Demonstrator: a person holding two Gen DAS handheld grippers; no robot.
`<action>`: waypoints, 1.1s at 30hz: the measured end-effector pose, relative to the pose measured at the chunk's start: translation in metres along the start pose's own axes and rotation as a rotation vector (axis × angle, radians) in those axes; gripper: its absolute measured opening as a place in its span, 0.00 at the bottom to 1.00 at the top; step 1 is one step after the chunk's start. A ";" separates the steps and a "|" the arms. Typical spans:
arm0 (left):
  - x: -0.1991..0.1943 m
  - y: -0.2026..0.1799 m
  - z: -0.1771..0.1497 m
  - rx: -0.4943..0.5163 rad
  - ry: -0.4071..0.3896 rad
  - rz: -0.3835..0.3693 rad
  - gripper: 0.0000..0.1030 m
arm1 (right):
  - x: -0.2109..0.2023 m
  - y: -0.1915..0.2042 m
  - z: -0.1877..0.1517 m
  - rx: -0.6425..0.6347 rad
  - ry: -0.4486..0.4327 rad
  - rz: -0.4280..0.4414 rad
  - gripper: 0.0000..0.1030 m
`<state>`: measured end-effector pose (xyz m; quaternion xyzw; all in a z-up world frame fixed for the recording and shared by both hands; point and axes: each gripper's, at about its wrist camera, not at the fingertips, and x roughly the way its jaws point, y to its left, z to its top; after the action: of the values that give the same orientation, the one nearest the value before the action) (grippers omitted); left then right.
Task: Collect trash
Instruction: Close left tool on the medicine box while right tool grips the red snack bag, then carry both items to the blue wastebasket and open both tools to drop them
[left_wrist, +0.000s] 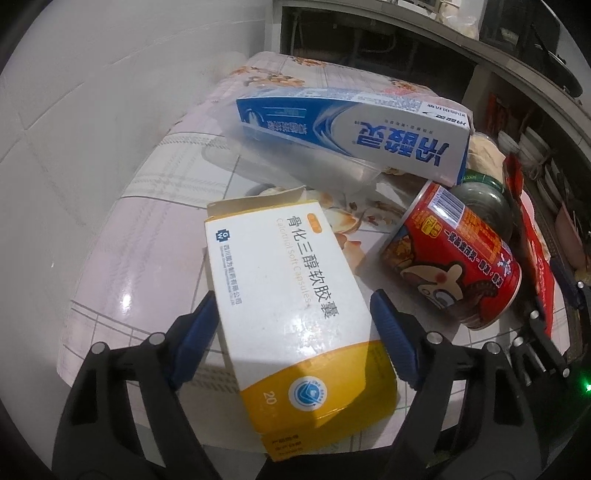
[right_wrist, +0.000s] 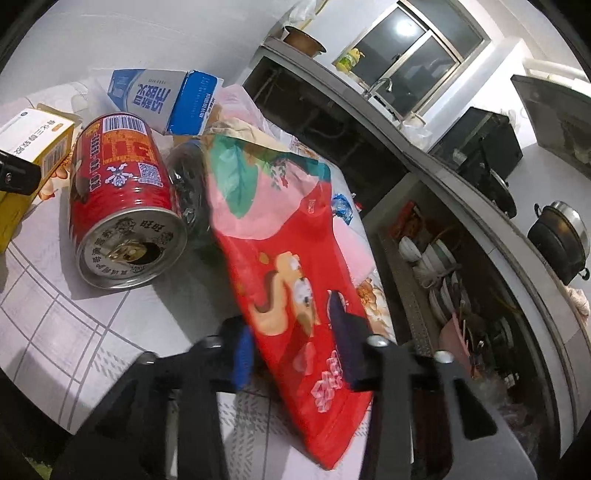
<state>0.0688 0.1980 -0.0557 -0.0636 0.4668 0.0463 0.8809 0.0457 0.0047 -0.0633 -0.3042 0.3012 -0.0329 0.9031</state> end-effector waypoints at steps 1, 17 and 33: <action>-0.001 0.002 -0.001 -0.003 -0.002 0.001 0.73 | 0.000 -0.001 0.000 0.002 0.000 0.003 0.24; -0.051 0.017 0.012 -0.027 -0.115 0.000 0.70 | -0.044 -0.052 0.002 0.134 -0.092 0.063 0.03; -0.104 -0.150 0.078 0.242 -0.222 -0.422 0.70 | -0.064 -0.193 -0.042 0.423 -0.105 -0.107 0.02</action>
<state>0.0954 0.0601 0.0844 -0.0482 0.3457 -0.1878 0.9181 -0.0063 -0.1589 0.0536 -0.1248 0.2236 -0.1271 0.9583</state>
